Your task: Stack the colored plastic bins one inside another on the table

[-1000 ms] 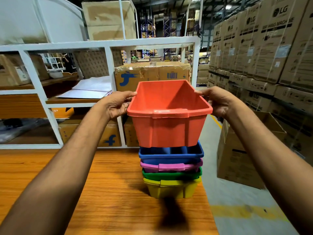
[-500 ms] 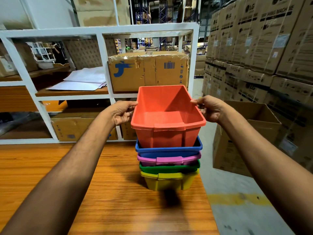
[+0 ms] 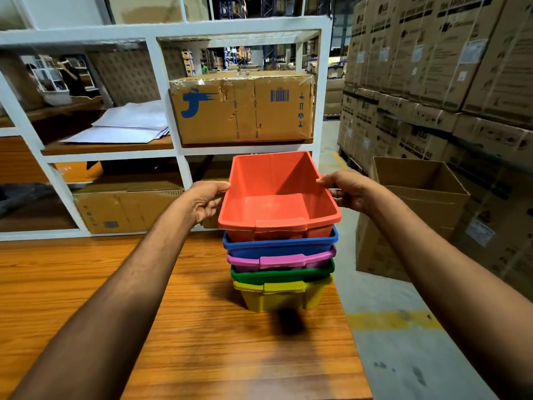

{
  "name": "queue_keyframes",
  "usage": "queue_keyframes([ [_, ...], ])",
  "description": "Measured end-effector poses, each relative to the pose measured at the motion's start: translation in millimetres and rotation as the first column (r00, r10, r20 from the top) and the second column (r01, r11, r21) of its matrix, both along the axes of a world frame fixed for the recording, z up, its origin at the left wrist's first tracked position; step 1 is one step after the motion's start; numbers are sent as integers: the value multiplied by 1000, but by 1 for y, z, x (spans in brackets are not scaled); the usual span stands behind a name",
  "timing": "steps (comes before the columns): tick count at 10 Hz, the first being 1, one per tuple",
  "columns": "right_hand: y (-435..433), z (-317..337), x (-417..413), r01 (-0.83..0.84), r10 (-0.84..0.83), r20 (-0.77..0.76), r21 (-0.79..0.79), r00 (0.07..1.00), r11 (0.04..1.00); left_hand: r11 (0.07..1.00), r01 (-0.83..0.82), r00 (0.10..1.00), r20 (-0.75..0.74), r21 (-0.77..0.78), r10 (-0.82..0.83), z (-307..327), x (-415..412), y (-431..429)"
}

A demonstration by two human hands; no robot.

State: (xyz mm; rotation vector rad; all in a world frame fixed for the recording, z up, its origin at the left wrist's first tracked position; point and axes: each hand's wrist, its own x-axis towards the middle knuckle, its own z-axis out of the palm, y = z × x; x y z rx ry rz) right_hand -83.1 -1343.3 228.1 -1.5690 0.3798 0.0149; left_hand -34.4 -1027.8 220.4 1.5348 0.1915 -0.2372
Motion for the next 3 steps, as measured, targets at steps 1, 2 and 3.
queue_keyframes([
  [1,5,3,-8,13,-13,-8,-27,1000,1000,1000,-9,1000,0,21,9,-1,-7,-1],
  [2,10,8,-16,49,-44,60,-79,997,996,999,-38,997,64,33,36,-1,-8,-6],
  [3,13,14,-21,182,-154,160,-176,975,967,987,-156,976,161,42,148,0,-11,-6],
])
